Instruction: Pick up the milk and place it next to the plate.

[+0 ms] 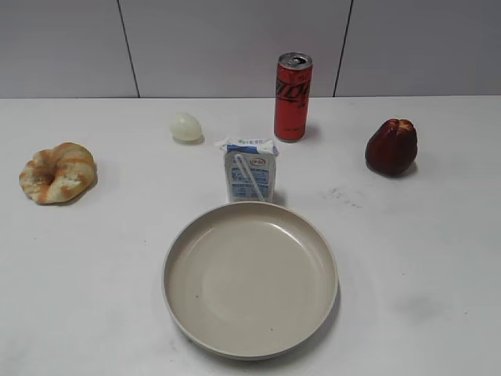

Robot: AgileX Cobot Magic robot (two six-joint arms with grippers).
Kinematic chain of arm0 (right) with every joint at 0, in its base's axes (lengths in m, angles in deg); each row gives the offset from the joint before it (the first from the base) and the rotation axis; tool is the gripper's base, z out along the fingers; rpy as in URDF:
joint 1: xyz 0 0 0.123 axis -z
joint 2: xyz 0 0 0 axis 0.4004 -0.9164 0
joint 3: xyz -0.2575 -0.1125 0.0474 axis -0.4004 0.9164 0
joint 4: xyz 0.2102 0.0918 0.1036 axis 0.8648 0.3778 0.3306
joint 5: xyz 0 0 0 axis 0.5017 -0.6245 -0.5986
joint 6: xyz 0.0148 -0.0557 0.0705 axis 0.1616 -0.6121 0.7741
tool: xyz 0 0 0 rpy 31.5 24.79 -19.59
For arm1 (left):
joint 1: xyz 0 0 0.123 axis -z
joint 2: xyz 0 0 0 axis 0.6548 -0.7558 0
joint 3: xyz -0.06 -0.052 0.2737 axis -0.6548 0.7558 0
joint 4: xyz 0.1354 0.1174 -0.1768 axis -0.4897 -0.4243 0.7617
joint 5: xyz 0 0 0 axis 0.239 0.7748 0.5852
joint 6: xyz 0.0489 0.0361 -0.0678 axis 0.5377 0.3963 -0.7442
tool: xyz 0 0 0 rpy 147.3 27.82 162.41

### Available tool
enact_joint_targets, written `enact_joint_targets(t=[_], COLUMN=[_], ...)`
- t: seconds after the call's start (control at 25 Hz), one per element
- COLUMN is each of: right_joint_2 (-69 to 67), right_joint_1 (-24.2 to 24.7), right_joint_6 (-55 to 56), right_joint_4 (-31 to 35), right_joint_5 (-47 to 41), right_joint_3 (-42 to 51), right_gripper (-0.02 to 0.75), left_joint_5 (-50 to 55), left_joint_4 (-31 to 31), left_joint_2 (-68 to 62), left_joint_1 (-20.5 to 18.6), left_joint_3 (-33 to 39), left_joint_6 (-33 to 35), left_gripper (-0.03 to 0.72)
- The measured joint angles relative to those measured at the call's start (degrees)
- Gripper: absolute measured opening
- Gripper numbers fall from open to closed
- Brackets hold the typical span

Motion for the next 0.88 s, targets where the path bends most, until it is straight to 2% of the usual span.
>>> enact_joint_targets(t=[0.36, 0.48, 0.72, 0.88], right_joint_2=[0.38, 2.61, 9.19, 9.54], right_joint_1=[0.64, 3.80, 13.77, 15.76], right_joint_6=[-0.01, -0.08, -0.08, -0.08], right_joint_4=[0.00, 0.00, 0.00, 0.00], right_joint_5=[0.04, 0.04, 0.12, 0.12], right_joint_3=[0.00, 0.11, 0.11, 0.11], right_gripper=[0.591, 0.591, 0.590, 0.590], left_joint_5=[0.00, 0.00, 0.00, 0.00], left_joint_4=[0.00, 0.00, 0.00, 0.00], left_joint_2=[0.00, 0.00, 0.00, 0.00], left_joint_1=[0.00, 0.00, 0.00, 0.00], left_joint_3=[0.00, 0.00, 0.00, 0.00], left_joint_6=[0.00, 0.00, 0.00, 0.00], left_gripper=[0.228, 0.228, 0.228, 0.228])
